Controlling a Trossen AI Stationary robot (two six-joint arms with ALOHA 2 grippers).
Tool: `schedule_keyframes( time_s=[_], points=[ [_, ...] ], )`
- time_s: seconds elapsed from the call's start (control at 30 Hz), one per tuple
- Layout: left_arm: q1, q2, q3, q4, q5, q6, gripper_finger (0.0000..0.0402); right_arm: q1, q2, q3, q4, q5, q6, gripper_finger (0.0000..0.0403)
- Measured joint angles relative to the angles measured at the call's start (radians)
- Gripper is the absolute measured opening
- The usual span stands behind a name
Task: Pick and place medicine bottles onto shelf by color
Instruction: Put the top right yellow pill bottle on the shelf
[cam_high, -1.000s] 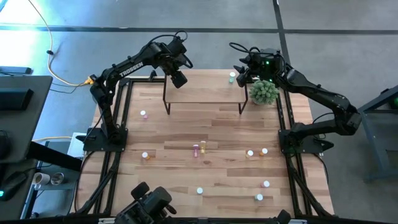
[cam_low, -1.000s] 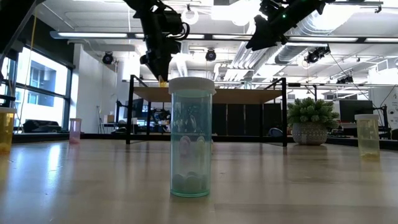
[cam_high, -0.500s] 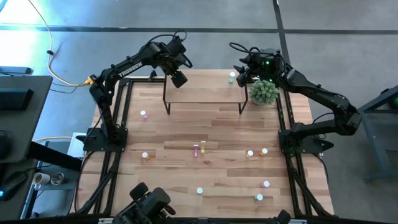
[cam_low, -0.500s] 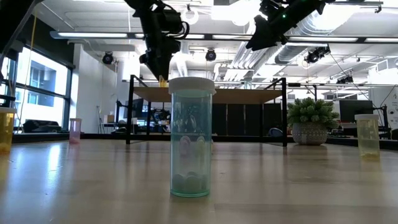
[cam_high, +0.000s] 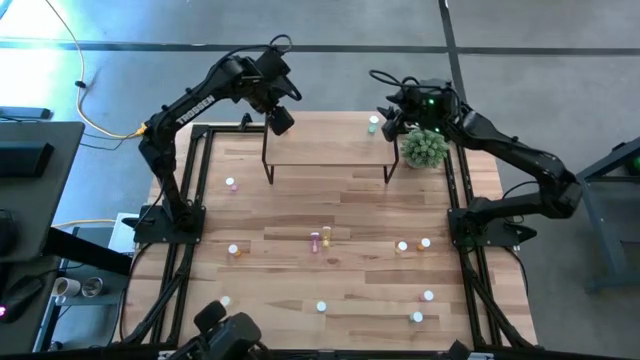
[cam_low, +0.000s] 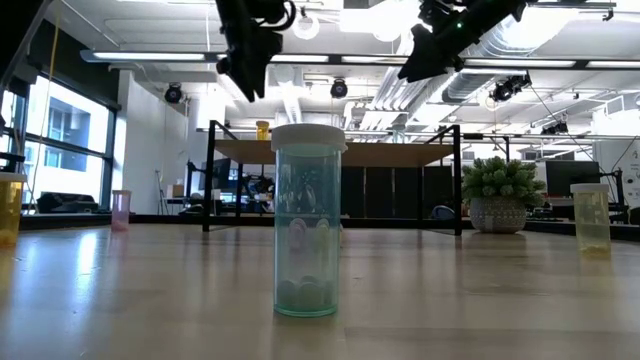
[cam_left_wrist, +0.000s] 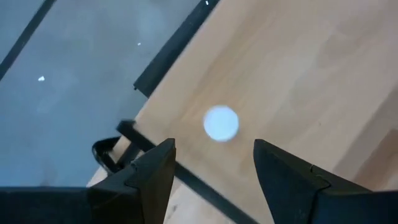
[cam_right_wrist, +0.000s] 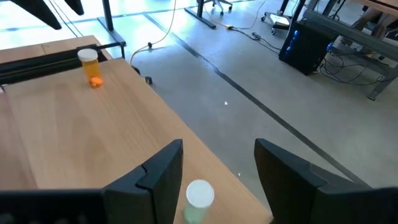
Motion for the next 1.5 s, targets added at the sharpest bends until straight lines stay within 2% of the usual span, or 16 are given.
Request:
schedule_keyframes(
  time_s=[0.2, 0.33, 0.47, 0.7, 0.87, 1.17, 1.5],
  points=[
    [-0.039, -0.059, -0.024, 0.003, 0.082, 0.017, 0.0207, 0.059, -0.070, 0.000, -0.062, 0.003, -0.036, 0.0191],
    [-0.091, -0.128, -0.090, 0.046, 0.092, 0.003, 0.0207, 0.103, -0.116, 0.000, -0.122, 0.002, -0.031, 0.0191],
    [-0.150, -0.222, -0.214, 0.147, 0.092, -0.006, 0.0207, 0.149, -0.144, 0.000, -0.185, 0.002, 0.008, 0.0191],
    [-0.262, -0.395, -0.501, 0.343, 0.094, -0.053, 0.0207, 0.246, -0.147, 0.000, -0.374, -0.003, 0.084, 0.0191],
    [-0.337, -0.475, -0.660, 0.418, 0.091, -0.124, 0.0207, 0.340, -0.145, 0.000, -0.462, -0.003, 0.148, 0.0191],
    [-0.479, -0.556, -0.905, 0.642, 0.083, -0.203, 0.0207, 0.543, -0.146, -0.041, -0.524, 0.000, 0.325, 0.0191],
    [-0.636, -0.570, -1.115, 1.051, 0.081, -0.245, 0.0207, 0.769, -0.145, -0.192, -0.541, 0.070, 0.594, 0.0191]
  ],
)
